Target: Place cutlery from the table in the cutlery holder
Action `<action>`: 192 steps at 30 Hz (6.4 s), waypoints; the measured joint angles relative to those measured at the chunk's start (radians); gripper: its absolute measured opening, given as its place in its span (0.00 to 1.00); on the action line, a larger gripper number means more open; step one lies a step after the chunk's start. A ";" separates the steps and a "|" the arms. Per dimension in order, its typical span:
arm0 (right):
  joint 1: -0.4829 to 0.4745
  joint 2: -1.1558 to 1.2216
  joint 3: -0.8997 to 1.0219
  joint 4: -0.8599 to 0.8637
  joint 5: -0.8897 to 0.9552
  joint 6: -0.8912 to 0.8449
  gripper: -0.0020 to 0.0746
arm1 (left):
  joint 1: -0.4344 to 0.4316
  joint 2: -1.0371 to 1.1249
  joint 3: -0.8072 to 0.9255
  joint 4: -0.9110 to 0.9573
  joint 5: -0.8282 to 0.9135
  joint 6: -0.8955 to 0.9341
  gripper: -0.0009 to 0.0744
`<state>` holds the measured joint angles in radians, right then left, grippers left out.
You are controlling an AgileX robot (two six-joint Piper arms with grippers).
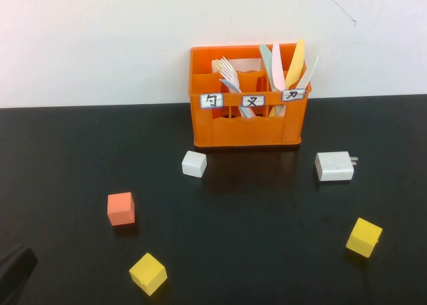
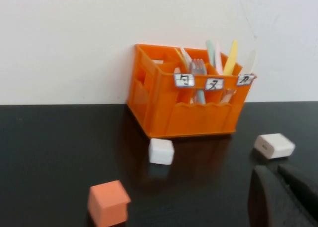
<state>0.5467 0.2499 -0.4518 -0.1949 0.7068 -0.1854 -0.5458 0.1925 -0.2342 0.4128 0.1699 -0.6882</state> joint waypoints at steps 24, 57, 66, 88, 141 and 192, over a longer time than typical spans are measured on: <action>0.000 0.000 0.000 0.000 0.002 0.000 0.02 | 0.588 -0.201 0.207 -0.444 0.020 0.387 0.01; 0.000 0.000 0.000 0.000 0.002 0.002 0.02 | 0.557 -0.204 0.252 -0.454 0.142 0.376 0.01; 0.000 0.000 0.000 0.000 0.002 0.002 0.02 | 0.549 -0.204 0.252 -0.440 0.145 0.433 0.01; 0.000 0.000 0.000 0.000 0.002 0.004 0.02 | 0.517 -0.206 0.250 -0.436 0.149 0.472 0.01; -0.580 -0.064 0.193 0.020 -0.199 0.008 0.02 | 0.517 -0.206 0.250 -0.434 0.149 0.454 0.01; -0.584 -0.261 0.468 0.098 -0.361 0.203 0.02 | 0.517 -0.206 0.250 -0.434 0.149 0.450 0.01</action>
<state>-0.0375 -0.0110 0.0164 -0.0970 0.3461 0.0180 -0.0285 -0.0136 0.0162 -0.0214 0.3192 -0.2380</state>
